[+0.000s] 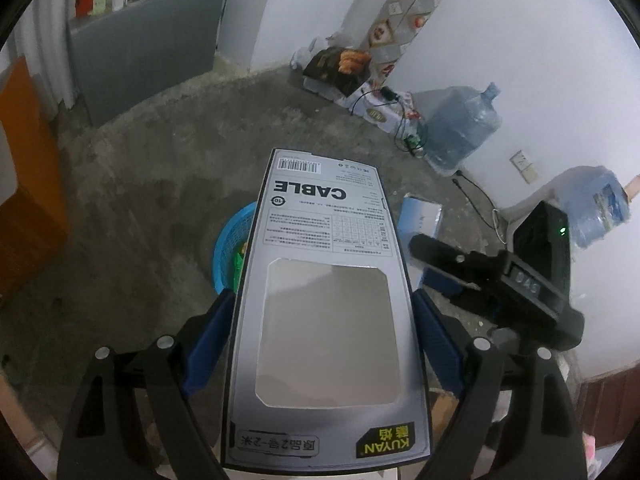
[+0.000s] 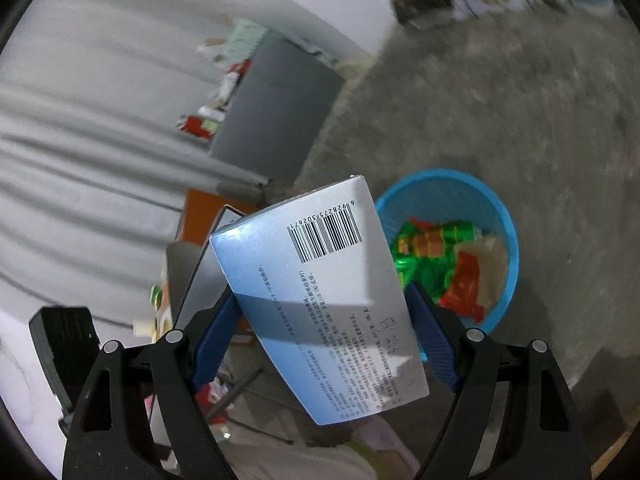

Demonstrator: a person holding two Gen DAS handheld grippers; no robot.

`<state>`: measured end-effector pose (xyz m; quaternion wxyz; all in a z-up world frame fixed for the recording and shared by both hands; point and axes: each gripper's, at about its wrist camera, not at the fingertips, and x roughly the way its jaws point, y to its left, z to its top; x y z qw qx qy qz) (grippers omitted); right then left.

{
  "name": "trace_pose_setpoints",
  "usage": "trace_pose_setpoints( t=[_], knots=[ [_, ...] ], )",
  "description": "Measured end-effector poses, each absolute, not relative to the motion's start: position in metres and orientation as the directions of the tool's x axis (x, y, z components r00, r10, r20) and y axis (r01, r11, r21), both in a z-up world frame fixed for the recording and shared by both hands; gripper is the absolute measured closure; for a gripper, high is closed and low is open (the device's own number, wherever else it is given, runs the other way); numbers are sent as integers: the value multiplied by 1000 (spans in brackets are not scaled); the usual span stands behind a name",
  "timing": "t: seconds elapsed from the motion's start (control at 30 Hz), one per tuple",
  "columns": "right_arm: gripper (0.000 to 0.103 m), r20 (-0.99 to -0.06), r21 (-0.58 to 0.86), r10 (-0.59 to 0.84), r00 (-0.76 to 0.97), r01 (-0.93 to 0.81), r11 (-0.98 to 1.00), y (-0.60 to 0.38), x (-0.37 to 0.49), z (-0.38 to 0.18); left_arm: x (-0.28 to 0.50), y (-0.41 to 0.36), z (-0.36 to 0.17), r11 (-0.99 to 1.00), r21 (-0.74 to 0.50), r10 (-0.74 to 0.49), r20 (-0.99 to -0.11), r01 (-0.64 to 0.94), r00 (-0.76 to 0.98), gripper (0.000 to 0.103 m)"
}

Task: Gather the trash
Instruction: 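Carry the box and the card with both grippers over the blue wastebasket, then open both grippers to drop the box and card into the wastebasket, then move both grippers back over the table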

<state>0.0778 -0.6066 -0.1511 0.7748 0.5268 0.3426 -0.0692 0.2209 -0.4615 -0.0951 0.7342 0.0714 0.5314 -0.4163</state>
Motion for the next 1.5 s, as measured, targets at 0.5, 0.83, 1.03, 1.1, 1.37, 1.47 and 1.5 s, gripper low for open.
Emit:
trace_pose_setpoints(
  t=[0.5,0.83,1.03,1.1,1.37,1.47,1.5],
  knots=[
    [17,-717,693,203,667,649,315,-628,67,-223,231,-481,-127,645,-416,-579,-813,641,55,15],
    [17,-711,659,100,696,611,439,-626,49,-185,202,-430,-52,586,-437,-675,-729,682,113,15],
    [17,-677,608,42,735,527,593,-597,37,-125,178,-374,4,566,-429,-724,-667,704,176,15],
    [17,-661,577,27,750,485,658,-583,36,-102,168,-350,22,570,-414,-734,-645,710,213,15],
    [17,-598,460,65,799,276,844,-515,41,-21,136,-226,66,622,-380,-748,-550,685,373,15],
    [17,-582,443,113,805,198,875,-489,48,0,130,-177,72,662,-372,-725,-538,650,431,14],
    [17,-581,433,128,804,172,885,-479,52,3,128,-153,74,686,-370,-709,-533,626,462,14]
  ],
)
